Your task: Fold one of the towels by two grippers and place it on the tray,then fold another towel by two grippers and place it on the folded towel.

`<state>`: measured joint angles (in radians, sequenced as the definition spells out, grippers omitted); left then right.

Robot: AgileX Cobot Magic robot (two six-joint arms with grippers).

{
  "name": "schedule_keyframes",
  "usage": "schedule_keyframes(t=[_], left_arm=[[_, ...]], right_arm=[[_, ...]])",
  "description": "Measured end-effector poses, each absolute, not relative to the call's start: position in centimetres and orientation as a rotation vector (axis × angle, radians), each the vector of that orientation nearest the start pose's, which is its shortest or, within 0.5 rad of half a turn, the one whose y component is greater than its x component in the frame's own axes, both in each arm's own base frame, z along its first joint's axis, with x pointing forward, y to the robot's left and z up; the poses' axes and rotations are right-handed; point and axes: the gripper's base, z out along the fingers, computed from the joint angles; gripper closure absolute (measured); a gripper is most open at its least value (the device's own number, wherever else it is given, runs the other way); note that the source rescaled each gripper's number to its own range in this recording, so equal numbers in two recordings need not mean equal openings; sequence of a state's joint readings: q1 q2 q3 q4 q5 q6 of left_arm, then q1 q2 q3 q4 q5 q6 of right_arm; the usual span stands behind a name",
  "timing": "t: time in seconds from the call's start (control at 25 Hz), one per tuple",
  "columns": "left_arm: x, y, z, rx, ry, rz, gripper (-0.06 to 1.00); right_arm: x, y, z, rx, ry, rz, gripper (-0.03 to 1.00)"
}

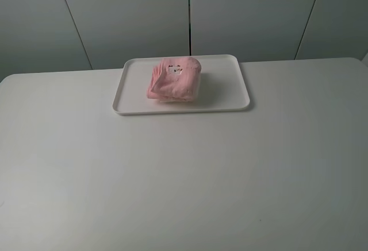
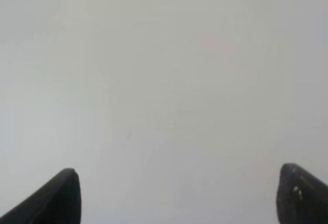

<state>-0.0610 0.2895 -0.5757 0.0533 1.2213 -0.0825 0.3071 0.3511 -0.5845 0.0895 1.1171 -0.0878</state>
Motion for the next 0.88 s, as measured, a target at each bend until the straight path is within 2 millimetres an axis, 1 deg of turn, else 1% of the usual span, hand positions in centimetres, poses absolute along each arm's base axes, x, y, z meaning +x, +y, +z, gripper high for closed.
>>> schedule_keyframes(t=[0.12,0.28,0.4,0.68,0.88], left_arm=[[1.2,0.4,28.3,-0.065,2.342,-0.018,-0.04],[-0.6,0.5,28.3,-0.077,2.231,-0.035,-0.04],[-1.7,0.6,28.2,-0.077,2.162,-0.042,-0.04],[-2.0,0.6,28.1,-0.078,2.144,-0.044,-0.04],[-1.1,0.5,28.0,-0.072,2.076,-0.050,-0.04]], right_arm=[[2.5,1.6,29.0,-0.457,2.301,0.223,-0.03],[1.4,1.2,28.2,-0.450,2.255,0.227,-0.03],[0.6,1.0,28.0,-0.441,2.197,0.232,-0.03],[-0.6,0.6,27.8,-0.437,2.064,0.233,-0.03],[-1.0,0.5,27.8,-0.432,2.034,0.234,-0.03]])
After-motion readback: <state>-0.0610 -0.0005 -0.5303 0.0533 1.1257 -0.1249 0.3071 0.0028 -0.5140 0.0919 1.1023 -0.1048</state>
